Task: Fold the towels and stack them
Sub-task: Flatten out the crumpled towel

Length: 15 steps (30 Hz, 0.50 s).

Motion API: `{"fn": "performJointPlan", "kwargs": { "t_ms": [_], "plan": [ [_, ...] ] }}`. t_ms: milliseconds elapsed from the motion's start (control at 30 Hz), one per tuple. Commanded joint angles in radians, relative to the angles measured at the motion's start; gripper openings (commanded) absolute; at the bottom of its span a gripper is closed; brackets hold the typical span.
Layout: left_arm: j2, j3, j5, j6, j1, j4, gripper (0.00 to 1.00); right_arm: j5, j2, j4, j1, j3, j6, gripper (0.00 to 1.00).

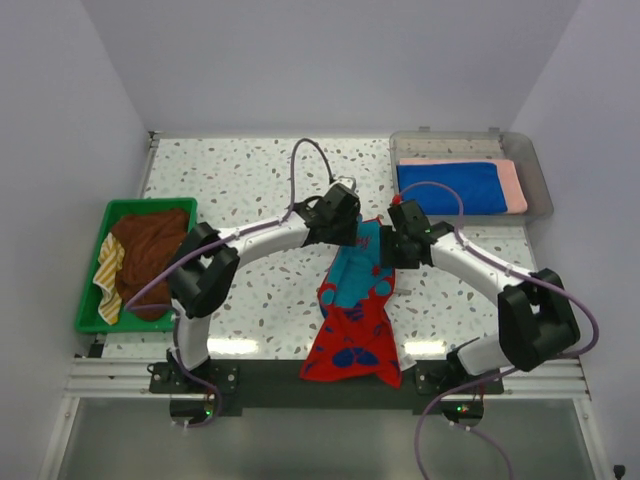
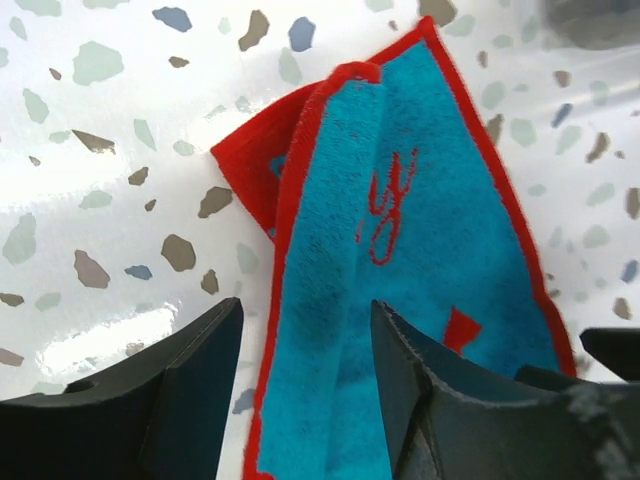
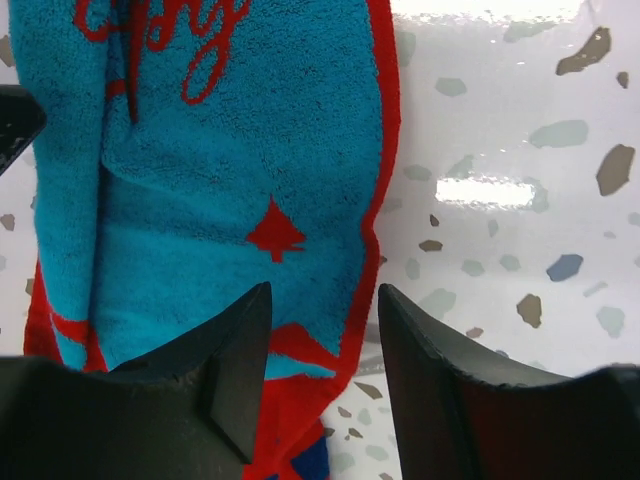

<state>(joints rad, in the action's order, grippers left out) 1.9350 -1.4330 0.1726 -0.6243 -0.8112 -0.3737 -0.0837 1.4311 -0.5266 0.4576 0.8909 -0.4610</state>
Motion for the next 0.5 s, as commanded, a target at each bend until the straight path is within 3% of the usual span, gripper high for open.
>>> {"fn": "performJointPlan", "kwargs": {
  "t_ms": [0, 333, 467],
  "plan": [
    [0.062, -0.046, 0.068, 0.046, 0.004, 0.004, 0.58, 0.036, 0.047, 0.077, -0.002, -0.012, -0.030, 0.50],
    [0.096, 0.036, 0.122, 0.015, 0.004, -0.007, 0.51, 0.006, 0.104, 0.093, -0.002, -0.059, -0.025, 0.25],
    [0.125, 0.048, 0.192, -0.018, 0.003, -0.073, 0.49, -0.010, 0.109, 0.085, -0.002, -0.078, -0.034, 0.22]
  ]
}}
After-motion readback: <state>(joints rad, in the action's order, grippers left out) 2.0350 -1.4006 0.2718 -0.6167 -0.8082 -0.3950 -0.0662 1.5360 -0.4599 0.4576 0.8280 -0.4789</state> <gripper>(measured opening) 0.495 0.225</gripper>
